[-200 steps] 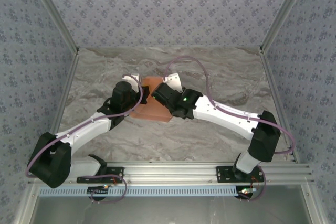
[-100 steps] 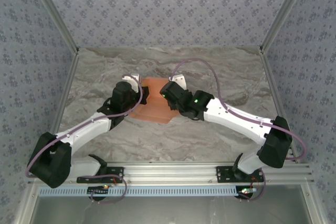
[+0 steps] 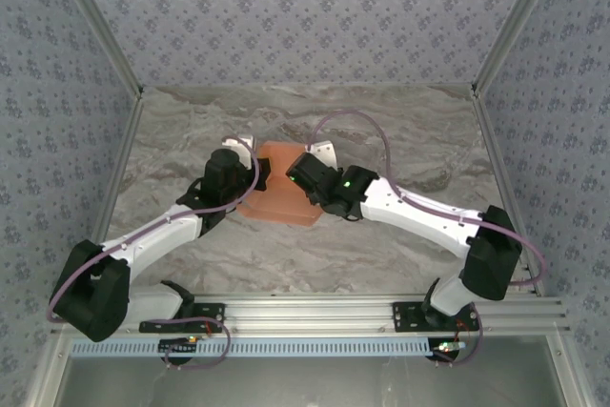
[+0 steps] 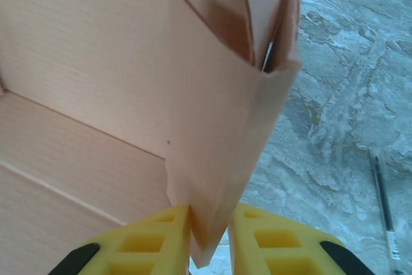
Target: Fold the paper box
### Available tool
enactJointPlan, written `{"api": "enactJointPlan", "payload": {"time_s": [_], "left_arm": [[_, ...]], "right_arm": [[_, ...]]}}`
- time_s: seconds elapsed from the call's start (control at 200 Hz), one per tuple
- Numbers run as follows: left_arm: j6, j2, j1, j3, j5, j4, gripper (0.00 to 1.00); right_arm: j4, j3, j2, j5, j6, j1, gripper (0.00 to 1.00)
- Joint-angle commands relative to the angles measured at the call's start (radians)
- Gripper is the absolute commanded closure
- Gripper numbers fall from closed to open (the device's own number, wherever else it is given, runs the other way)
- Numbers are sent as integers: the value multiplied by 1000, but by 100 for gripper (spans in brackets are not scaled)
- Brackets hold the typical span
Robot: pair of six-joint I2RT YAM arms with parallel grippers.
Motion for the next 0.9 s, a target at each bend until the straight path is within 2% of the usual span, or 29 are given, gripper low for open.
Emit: {"api": "enactJointPlan", "payload": {"time_s": [0.0, 0.39, 0.64, 0.894], "left_arm": [[-7, -34, -1, -1, -7, 14, 97], [-18, -16, -6, -2, -6, 31, 97], [-23, -16, -20, 6, -8, 31, 97], [-21, -19, -33, 14, -9, 25, 97]], "right_arm": [[-92, 46, 40, 92, 8, -2, 80], [-229, 152, 121, 234, 42, 33, 83], [-361, 231, 196, 328, 125, 58, 84], [-445, 304, 267, 379, 145, 67, 85]]}}
